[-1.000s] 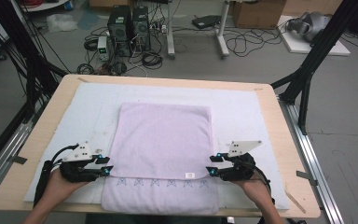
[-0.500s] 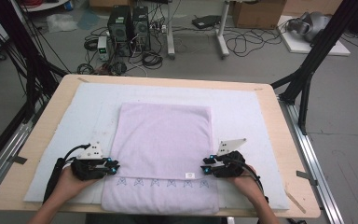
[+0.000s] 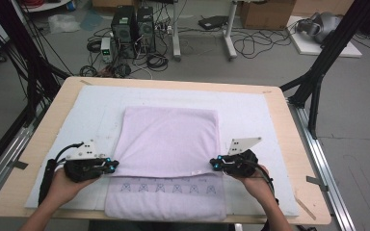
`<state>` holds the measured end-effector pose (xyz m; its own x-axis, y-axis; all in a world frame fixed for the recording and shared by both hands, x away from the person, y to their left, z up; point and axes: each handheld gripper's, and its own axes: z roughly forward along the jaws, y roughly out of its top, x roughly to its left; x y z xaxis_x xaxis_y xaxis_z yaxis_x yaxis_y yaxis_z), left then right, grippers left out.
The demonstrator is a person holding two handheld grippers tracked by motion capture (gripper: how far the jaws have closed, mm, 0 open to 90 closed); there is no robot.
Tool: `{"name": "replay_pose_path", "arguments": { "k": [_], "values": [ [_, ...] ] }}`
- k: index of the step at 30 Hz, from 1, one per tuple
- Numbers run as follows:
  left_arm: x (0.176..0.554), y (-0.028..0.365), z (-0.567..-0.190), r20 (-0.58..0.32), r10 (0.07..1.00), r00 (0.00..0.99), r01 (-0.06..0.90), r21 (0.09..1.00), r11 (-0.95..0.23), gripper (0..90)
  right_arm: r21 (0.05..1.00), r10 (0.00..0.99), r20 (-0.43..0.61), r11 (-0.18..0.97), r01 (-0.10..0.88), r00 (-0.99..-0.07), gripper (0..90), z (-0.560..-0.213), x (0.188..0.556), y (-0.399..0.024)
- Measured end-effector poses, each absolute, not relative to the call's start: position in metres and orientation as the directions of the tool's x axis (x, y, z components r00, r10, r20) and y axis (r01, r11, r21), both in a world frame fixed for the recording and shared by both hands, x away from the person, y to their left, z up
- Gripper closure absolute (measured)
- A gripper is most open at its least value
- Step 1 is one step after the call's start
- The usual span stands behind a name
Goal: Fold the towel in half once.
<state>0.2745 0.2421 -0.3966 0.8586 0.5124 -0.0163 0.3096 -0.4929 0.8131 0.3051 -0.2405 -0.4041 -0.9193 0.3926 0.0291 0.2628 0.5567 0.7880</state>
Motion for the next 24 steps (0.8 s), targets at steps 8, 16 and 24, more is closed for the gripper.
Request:
{"name": "replay_pose_path", "arguments": {
  "k": [8, 16, 24],
  "values": [
    [0.229, 0.253, -0.394, -0.039, 0.461, 0.887, 0.282, 0.836, -0.471, 88.0, 0.814, 0.310, 0.056, 0.536, 0.224, -0.949, 87.0, -0.388, 0.270, -0.246],
    [0.244, 0.241, -0.415, -0.063, 0.450, 0.891, 0.309, 0.808, -0.501, 68.0, 0.815, 0.311, 0.146, 0.500, 0.292, -0.939, 72.4, -0.410, 0.278, -0.250],
    [0.247, 0.230, -0.437, -0.085, 0.409, 0.909, 0.331, 0.744, -0.581, 64.7, 0.767, 0.281, 0.155, 0.570, 0.294, -0.947, 58.6, -0.430, 0.276, -0.236]
  ]
}}
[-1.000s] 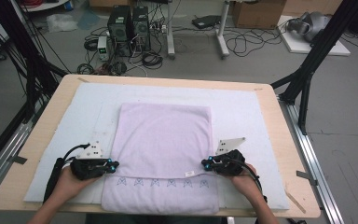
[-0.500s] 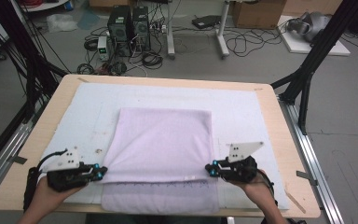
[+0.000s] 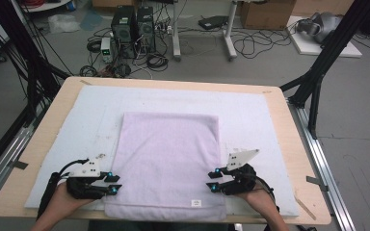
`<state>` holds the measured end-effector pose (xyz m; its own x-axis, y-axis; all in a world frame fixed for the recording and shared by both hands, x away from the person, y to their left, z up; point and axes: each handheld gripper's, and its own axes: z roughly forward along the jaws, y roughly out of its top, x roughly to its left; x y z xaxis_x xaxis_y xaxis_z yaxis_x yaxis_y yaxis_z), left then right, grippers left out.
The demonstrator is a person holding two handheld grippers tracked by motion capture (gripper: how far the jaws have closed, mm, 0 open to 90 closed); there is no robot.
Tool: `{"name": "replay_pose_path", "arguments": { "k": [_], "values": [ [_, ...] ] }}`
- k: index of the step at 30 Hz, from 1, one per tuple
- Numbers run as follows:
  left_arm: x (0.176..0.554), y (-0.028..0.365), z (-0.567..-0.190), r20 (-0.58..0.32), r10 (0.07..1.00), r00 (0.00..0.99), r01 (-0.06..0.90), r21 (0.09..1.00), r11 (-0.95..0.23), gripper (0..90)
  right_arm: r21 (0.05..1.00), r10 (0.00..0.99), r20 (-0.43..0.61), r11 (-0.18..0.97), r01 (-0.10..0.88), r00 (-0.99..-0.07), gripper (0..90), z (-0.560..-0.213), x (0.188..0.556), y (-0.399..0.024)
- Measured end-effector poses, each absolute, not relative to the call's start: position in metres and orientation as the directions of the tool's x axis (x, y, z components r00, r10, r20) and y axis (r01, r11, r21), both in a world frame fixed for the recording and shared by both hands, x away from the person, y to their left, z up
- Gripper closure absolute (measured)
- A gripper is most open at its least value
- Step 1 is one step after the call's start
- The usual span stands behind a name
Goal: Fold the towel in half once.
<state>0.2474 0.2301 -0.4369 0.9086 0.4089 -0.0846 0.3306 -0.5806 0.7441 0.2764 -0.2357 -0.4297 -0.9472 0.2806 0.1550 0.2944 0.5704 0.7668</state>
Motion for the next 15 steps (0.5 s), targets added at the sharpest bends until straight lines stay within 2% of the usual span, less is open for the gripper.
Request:
{"name": "replay_pose_path", "arguments": {
  "k": [2, 4, 6, 7, 8, 12, 15],
  "values": [
    [0.245, 0.229, -0.441, -0.087, 0.407, 0.910, 0.330, 0.745, -0.580, 59.0, 0.747, 0.272, 0.151, 0.599, 0.290, -0.950, 58.9, -0.438, 0.271, -0.233],
    [0.245, 0.229, -0.441, -0.073, 0.411, 0.909, 0.324, 0.744, -0.585, 60.5, 0.726, 0.267, 0.146, 0.625, 0.287, -0.952, 64.7, -0.444, 0.269, -0.230],
    [0.244, 0.229, -0.441, -0.055, 0.409, 0.911, 0.309, 0.748, -0.587, 72.3, 0.737, 0.272, 0.108, 0.624, 0.261, -0.956, 76.1, -0.445, 0.266, -0.228],
    [0.245, 0.228, -0.441, -0.048, 0.404, 0.914, 0.301, 0.748, -0.592, 81.1, 0.733, 0.264, 0.117, 0.627, 0.262, -0.957, 81.4, -0.445, 0.266, -0.228],
    [0.245, 0.227, -0.441, -0.053, 0.405, 0.913, 0.305, 0.747, -0.590, 86.1, 0.730, 0.264, 0.117, 0.631, 0.263, -0.957, 85.5, -0.444, 0.267, -0.227],
    [0.245, 0.229, -0.433, -0.048, 0.414, 0.909, 0.302, 0.759, -0.577, 87.7, 0.732, 0.262, 0.125, 0.627, 0.267, -0.957, 87.5, -0.440, 0.269, -0.226],
    [0.236, 0.235, -0.414, -0.034, 0.413, 0.910, 0.279, 0.786, -0.551, 87.8, 0.781, 0.264, 0.132, 0.565, 0.264, -0.955, 87.6, -0.427, 0.267, -0.235]
  ]
}}
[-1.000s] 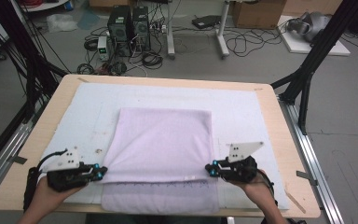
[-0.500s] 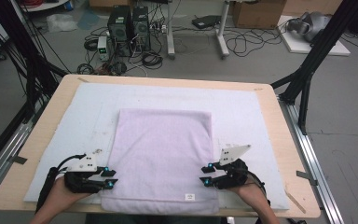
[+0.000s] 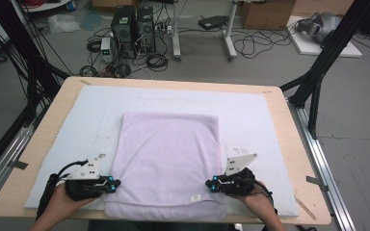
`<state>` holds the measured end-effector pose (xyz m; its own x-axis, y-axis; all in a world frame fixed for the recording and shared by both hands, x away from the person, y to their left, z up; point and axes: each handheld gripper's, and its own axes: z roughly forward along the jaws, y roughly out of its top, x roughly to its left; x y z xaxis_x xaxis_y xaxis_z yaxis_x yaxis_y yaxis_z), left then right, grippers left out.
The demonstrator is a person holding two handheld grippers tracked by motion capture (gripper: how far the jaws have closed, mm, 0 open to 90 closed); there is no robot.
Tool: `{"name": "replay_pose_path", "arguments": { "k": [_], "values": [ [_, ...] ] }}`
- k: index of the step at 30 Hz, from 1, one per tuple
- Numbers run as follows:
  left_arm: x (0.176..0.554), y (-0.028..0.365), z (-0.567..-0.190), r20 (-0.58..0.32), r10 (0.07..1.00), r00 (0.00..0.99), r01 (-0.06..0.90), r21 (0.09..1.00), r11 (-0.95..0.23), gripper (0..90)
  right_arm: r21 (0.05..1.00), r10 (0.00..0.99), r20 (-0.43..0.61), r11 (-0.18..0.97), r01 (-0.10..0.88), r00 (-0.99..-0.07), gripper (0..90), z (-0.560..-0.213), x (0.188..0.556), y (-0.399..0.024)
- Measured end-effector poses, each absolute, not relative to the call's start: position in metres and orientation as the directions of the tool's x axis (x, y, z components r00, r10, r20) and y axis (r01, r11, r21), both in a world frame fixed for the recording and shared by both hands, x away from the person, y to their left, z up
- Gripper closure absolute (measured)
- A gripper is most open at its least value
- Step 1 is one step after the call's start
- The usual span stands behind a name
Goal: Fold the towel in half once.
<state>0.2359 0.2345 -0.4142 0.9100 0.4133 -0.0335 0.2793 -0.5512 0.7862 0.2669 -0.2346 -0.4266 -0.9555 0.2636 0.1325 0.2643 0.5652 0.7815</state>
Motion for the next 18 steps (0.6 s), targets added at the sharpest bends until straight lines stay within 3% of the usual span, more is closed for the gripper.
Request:
{"name": "replay_pose_path", "arguments": {
  "k": [4, 6, 9, 18],
  "values": [
    [0.215, 0.240, -0.397, -0.043, 0.364, 0.930, 0.245, 0.812, -0.530, 87.4, 0.820, 0.223, 0.103, 0.533, 0.210, -0.969, 87.4, -0.403, 0.243, -0.241],
    [0.214, 0.240, -0.400, -0.044, 0.368, 0.929, 0.250, 0.807, -0.535, 78.5, 0.831, 0.204, 0.122, 0.514, 0.212, -0.971, 79.3, -0.399, 0.235, -0.244],
    [0.221, 0.238, -0.407, -0.066, 0.378, 0.923, 0.274, 0.803, -0.529, 69.6, 0.821, 0.227, 0.143, 0.516, 0.243, -0.963, 74.2, -0.405, 0.243, -0.246],
    [0.250, 0.234, -0.421, -0.047, 0.447, 0.894, 0.305, 0.794, -0.526, 62.0, 0.806, 0.306, 0.158, 0.509, 0.301, -0.939, 60.0, -0.422, 0.281, -0.239]
  ]
}}
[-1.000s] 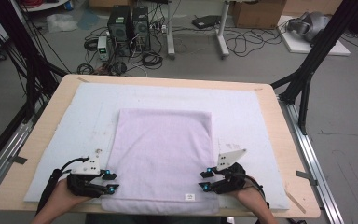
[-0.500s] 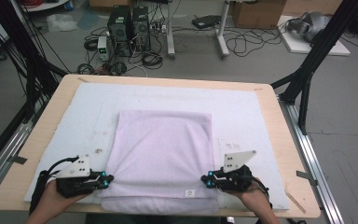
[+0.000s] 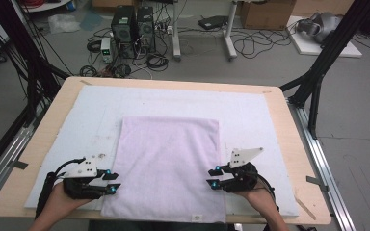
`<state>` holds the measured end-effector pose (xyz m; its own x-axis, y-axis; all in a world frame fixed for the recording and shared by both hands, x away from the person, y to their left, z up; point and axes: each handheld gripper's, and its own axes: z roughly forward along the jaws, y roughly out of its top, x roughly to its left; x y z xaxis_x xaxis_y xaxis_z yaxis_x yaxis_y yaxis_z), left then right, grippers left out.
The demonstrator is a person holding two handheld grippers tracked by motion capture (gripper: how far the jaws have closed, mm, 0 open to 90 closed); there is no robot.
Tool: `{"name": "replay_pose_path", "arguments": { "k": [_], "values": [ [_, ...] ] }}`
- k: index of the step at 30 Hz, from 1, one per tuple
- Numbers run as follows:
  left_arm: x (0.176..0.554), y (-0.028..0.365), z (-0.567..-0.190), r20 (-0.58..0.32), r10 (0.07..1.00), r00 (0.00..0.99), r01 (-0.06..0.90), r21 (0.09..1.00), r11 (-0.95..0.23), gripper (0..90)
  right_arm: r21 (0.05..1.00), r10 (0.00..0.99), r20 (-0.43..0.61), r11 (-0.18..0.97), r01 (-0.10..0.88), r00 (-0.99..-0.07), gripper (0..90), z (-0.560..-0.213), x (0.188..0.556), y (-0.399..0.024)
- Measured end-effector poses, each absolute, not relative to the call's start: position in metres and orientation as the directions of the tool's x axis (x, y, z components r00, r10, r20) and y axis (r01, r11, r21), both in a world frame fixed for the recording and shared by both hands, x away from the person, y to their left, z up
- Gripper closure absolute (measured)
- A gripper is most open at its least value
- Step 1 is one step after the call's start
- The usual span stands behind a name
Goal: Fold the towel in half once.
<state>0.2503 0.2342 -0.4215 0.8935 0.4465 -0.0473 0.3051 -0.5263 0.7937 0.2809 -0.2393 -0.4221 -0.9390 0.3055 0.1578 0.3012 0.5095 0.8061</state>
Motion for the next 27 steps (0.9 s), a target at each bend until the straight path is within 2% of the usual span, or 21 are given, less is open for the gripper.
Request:
{"name": "replay_pose_path", "arguments": {
  "k": [6, 13, 27],
  "values": [
    [0.274, 0.228, -0.426, -0.040, 0.505, 0.862, 0.324, 0.810, -0.488, 56.0, 0.807, 0.384, 0.138, 0.491, 0.329, -0.913, 51.1, -0.427, 0.301, -0.241],
    [0.300, 0.225, -0.426, -0.028, 0.556, 0.830, 0.333, 0.825, -0.456, 52.6, 0.791, 0.456, 0.129, 0.488, 0.369, -0.880, 44.7, -0.432, 0.320, -0.243],
    [0.323, 0.234, -0.429, -0.046, 0.632, 0.773, 0.367, 0.846, -0.387, 47.9, 0.814, 0.517, 0.121, 0.437, 0.383, -0.847, 33.8, -0.431, 0.351, -0.246]
  ]
}}
